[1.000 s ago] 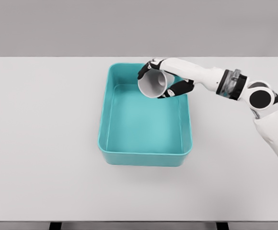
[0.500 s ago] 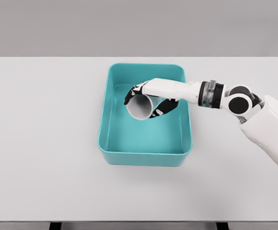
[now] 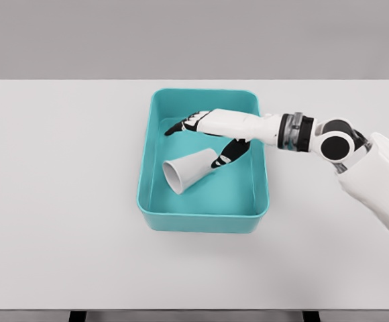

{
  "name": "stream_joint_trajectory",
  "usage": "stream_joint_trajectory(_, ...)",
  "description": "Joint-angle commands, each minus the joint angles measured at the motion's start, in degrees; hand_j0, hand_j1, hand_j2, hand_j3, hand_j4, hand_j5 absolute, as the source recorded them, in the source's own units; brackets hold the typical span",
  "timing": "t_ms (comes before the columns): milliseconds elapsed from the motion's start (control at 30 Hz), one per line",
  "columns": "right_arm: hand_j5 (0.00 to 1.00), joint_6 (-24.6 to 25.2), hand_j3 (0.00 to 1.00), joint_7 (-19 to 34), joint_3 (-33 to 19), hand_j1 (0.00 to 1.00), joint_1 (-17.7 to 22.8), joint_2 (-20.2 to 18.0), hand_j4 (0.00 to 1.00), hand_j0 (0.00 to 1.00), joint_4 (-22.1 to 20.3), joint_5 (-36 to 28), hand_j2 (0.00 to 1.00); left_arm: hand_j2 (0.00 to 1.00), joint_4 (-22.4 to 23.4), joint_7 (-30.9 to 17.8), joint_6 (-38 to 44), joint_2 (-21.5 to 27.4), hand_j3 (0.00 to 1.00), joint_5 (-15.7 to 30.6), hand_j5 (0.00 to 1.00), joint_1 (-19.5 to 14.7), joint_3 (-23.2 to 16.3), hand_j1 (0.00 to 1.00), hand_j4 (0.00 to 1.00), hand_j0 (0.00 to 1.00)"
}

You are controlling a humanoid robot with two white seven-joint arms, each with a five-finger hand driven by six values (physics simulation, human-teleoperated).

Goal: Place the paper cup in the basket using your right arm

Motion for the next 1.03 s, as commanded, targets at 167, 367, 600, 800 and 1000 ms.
stream_joint_trajectory(167,1.00,-0.2,1.00,0.0,-14.9,1.00,4.5,-7.6,1.00,1.00,-8.5,-17.0,1.00,1.00,0.0,0.0,0.0,0.0,1.00,0.0,1.00,0.0,0.0,1.00,1.00,1.00)
stream_joint_trajectory(367,1.00,-0.3,1.00,0.0,-19.5,1.00,9.8,-14.8,1.00,1.00,-13.0,-25.1,1.00,1.00,0.0,0.0,0.0,0.0,1.00,0.0,1.00,0.0,0.0,1.00,1.00,1.00)
stream_joint_trajectory(600,1.00,-1.9,1.00,0.0,-27.5,1.00,20.9,-14.8,1.00,1.00,-15.9,-25.1,1.00,1.00,0.0,0.0,-0.1,0.0,1.00,0.0,1.00,-0.1,0.1,1.00,1.00,1.00)
stream_joint_trajectory(800,1.00,-2.0,1.00,0.0,-29.6,1.00,23.6,-14.7,1.00,1.00,-15.6,-25.2,1.00,1.00,0.0,0.1,0.0,0.0,1.00,-0.3,1.00,-0.1,-0.1,1.00,1.00,1.00)
stream_joint_trajectory(1000,1.00,-2.0,1.00,0.0,-32.0,1.00,26.8,-14.8,1.00,1.00,-15.3,-25.1,1.00,1.00,0.0,0.0,0.0,0.0,1.00,-0.3,1.00,-0.1,-0.1,1.00,1.00,1.00)
